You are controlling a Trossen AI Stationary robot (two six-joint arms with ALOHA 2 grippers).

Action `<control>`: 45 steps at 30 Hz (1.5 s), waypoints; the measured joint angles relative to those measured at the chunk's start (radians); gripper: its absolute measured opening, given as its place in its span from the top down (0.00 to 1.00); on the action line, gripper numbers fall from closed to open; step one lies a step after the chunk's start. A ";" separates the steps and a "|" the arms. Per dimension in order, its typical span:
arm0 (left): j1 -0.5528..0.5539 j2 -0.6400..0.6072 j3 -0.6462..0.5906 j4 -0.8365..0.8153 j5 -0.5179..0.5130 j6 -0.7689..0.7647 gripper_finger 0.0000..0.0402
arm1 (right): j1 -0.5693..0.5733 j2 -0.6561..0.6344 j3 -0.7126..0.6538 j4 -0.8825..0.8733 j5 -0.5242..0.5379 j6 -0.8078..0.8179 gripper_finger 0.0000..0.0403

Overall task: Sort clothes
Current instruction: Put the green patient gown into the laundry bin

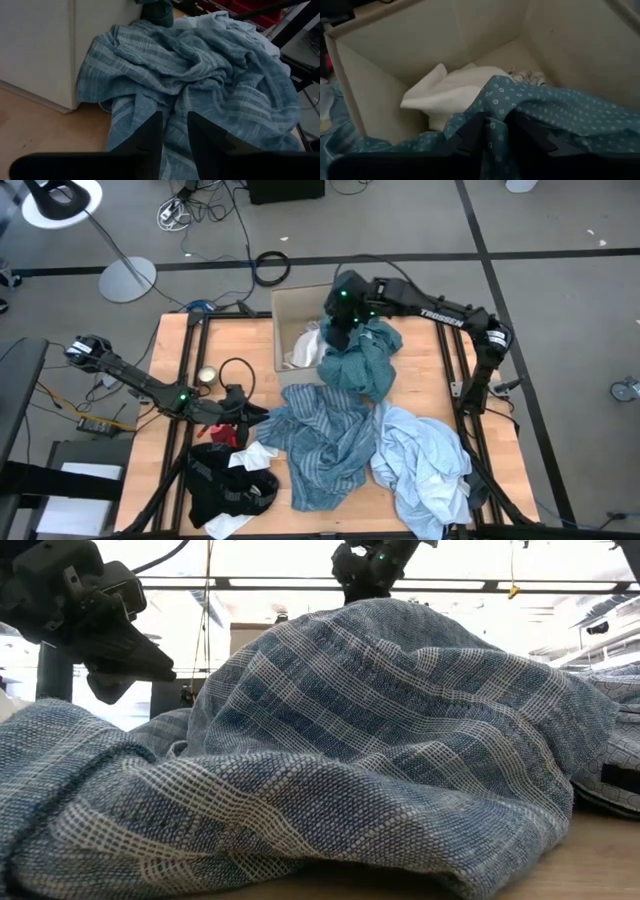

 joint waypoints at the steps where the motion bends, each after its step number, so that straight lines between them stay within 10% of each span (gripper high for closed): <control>1: 0.000 0.000 0.000 0.000 0.001 0.000 0.77 | -0.001 0.000 0.001 -0.006 0.003 -0.001 0.71; 12: 0.000 0.000 0.000 -0.001 0.003 0.000 0.77 | -0.012 -0.098 0.129 -0.115 0.023 -0.040 0.52; 24: 0.000 0.000 0.000 -0.003 0.003 0.000 0.77 | -0.002 -0.346 0.140 -0.586 0.198 0.053 0.52; 45: 0.000 0.000 0.000 0.000 0.003 -0.005 0.77 | 0.109 -1.005 -1.023 -0.056 0.214 0.318 0.48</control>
